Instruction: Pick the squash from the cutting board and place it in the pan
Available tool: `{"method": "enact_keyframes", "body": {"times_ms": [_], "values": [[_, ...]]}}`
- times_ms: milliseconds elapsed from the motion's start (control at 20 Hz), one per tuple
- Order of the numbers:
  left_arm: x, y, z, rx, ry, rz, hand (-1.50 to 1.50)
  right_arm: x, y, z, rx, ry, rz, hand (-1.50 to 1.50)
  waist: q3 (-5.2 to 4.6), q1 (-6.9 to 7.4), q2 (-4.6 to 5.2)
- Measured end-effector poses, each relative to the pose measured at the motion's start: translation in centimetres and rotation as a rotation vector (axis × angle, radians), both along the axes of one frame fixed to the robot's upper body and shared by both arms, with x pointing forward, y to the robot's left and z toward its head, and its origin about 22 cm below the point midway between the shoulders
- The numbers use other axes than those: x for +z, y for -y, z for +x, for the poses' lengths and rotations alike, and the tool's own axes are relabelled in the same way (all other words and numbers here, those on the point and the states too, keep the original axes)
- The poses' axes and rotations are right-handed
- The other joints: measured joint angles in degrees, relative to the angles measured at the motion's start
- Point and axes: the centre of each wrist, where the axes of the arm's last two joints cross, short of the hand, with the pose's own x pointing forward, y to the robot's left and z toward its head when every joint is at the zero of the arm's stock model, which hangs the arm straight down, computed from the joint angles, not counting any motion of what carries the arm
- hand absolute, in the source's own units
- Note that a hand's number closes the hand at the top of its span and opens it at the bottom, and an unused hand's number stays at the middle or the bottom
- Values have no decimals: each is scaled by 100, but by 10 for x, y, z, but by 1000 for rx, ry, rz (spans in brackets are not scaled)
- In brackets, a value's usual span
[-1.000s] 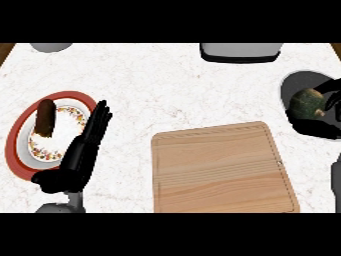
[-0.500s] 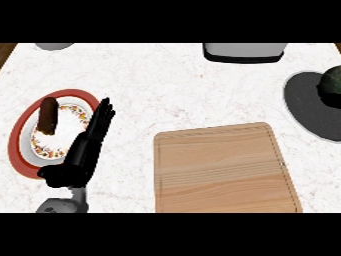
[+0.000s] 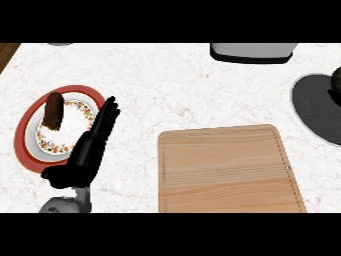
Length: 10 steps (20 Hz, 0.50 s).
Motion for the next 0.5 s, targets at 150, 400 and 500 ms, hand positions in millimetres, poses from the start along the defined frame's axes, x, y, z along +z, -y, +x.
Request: {"method": "enact_keyframes", "body": {"times_ms": [150,400,500], "values": [[1,5,0,-11,2,2,0,-4,2,2,51,-180,21,-150,2,76,22],[0,0,2,-17,9,7,0,-6,-2,9,166,-286,139,-150,11,91,39],[0,1,5,-17,9,5,0,-7,-5,12,188,-261,168,-150,16,87,47]]}}
